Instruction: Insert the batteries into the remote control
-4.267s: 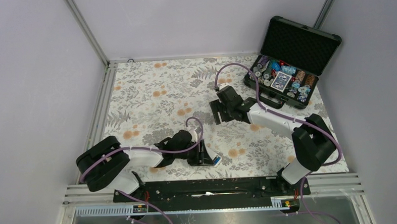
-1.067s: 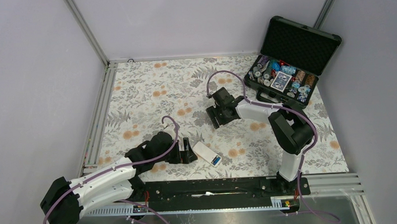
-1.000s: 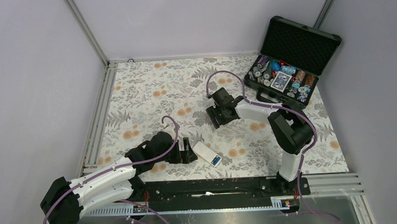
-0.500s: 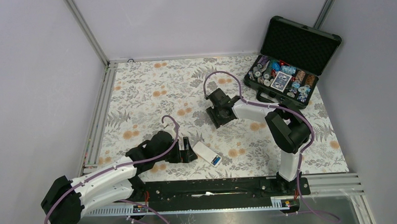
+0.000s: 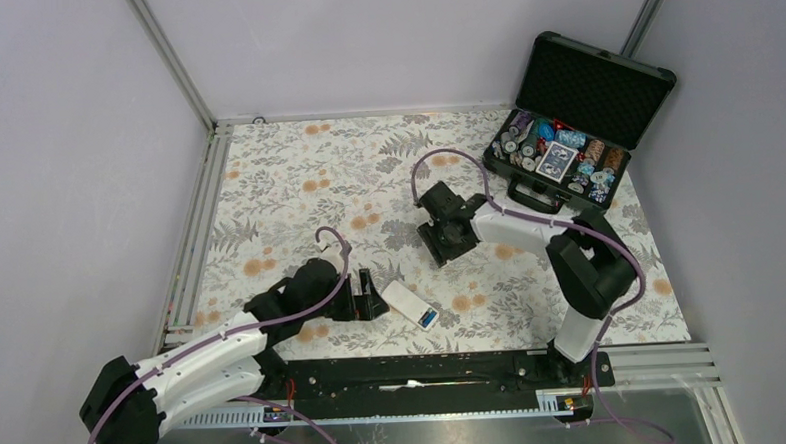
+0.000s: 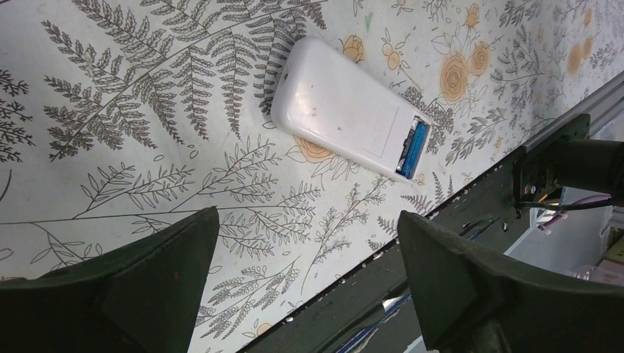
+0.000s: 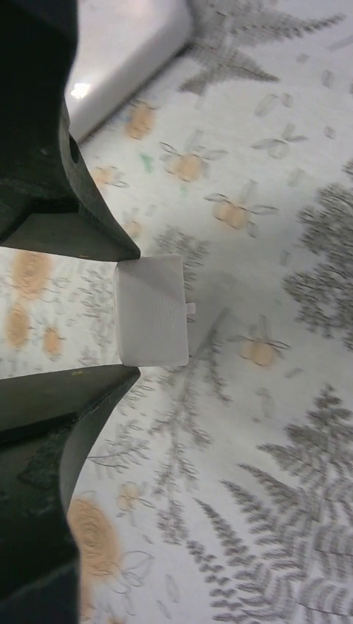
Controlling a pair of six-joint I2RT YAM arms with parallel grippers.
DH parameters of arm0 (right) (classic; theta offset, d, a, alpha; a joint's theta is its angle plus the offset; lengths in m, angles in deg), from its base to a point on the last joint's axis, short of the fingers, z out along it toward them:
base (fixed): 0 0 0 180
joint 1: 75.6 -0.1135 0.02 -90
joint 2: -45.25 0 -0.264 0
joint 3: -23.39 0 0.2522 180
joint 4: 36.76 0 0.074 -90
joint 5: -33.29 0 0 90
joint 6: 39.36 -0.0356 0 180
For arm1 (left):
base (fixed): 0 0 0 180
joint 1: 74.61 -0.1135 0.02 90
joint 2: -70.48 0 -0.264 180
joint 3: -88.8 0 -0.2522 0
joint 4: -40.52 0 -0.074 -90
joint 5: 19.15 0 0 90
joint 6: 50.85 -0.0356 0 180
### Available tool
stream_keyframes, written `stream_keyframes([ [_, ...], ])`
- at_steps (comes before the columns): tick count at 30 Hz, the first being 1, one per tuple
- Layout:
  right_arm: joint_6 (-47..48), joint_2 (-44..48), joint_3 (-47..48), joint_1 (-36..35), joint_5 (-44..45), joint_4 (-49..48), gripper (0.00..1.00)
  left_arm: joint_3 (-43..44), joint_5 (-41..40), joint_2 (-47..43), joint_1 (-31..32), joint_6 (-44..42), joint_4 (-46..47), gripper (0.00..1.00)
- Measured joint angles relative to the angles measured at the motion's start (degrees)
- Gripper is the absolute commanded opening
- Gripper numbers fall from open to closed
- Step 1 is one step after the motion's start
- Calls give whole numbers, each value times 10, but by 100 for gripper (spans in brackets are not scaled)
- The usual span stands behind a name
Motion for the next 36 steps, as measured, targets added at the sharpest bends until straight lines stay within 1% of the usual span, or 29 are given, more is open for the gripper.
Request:
stream_keyframes([
  [11, -66, 172, -73, -74, -22, 57, 32, 0, 0, -7, -5, -4, 0, 99],
  [16, -100, 223, -105, -113, -27, 72, 31, -2, 0, -13, -5, -4, 3, 99],
  [24, -141, 242, -139, -187, -19, 78, 30, -10, 4, -16, -5, -4, 5, 99],
  [29, -151, 249, -158, -207, -13, 70, 29, -12, 9, -21, -5, -4, 6, 99],
  [36, -151, 247, -158, -233, 0, 63, 29, -22, 13, -21, -5, -4, 13, 99],
])
